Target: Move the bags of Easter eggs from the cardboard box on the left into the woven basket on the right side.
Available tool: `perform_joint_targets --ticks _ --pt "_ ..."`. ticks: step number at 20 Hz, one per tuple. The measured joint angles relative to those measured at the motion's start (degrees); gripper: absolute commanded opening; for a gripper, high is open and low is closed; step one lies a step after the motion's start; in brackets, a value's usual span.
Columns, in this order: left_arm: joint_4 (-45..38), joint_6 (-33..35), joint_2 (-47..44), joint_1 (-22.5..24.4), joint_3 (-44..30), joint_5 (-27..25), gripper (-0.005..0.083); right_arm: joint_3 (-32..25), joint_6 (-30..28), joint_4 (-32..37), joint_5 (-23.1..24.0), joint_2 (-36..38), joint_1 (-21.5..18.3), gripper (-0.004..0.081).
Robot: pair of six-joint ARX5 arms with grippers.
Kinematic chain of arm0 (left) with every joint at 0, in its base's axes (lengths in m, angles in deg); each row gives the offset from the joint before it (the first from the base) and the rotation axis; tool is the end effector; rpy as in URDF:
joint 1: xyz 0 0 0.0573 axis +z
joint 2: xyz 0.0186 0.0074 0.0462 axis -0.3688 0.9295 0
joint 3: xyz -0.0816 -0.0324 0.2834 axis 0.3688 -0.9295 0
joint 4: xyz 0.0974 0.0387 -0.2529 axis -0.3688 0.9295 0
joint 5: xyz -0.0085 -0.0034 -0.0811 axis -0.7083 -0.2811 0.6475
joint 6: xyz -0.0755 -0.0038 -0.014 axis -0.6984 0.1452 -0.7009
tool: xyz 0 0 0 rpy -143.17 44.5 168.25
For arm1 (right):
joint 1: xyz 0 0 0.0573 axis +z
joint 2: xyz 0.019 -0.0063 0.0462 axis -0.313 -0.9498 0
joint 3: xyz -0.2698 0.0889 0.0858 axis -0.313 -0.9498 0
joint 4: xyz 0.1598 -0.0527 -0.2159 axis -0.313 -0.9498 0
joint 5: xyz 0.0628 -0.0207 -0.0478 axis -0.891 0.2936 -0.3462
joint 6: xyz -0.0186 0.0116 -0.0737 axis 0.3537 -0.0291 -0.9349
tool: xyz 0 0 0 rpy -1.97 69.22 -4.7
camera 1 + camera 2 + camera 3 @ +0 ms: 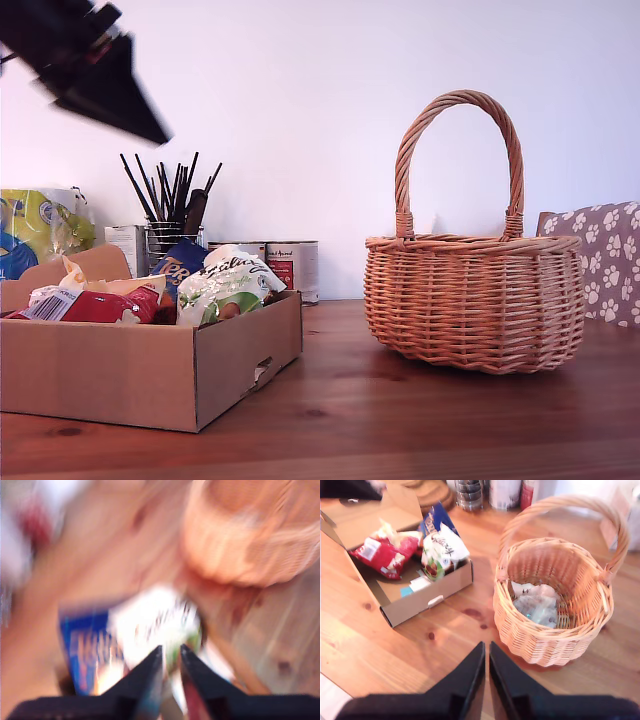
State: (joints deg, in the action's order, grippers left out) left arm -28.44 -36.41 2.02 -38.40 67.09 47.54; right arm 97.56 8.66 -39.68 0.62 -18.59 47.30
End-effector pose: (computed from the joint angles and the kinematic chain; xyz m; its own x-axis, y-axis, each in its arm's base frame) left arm 0.2944 -0.1154 0.3039 0.5785 -0.6060 -0.5459 0.7688 0.6288 0.1166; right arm 0.1149 0.0689 0.3336 0.7164 0.4808 -0.5056 -0.5823 0.8112 -0.0536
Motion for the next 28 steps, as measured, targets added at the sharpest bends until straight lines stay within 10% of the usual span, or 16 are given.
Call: perform_joint_targets --ticks 2,4,11,19,28 --pt "-3.56 3.34 2.1 -0.31 0.09 1.6 0.0674 0.0 -0.02 0.0 0.0 -0.46 0.0 -0.0013" --pt "-8.35 5.62 6.97 -0.79 0.13 1.77 0.079 0.0 0.0 0.0 0.0 -0.46 0.0 -0.0013" --pt "-15.82 10.99 17.0 -2.6 3.96 4.46 0.078 0.0 -0.02 -0.57 0.0 -0.28 -0.02 -0.0013" --pt "3.08 13.86 36.54 -1.38 24.63 6.14 0.078 0.0 -0.02 -0.59 0.0 -0.28 -0.02 -0.0013" --pt "22.14 16.31 38.16 -1.9 26.29 6.08 0.078 0.0 -0.02 -0.59 0.0 -0.22 -0.02 -0.0013"
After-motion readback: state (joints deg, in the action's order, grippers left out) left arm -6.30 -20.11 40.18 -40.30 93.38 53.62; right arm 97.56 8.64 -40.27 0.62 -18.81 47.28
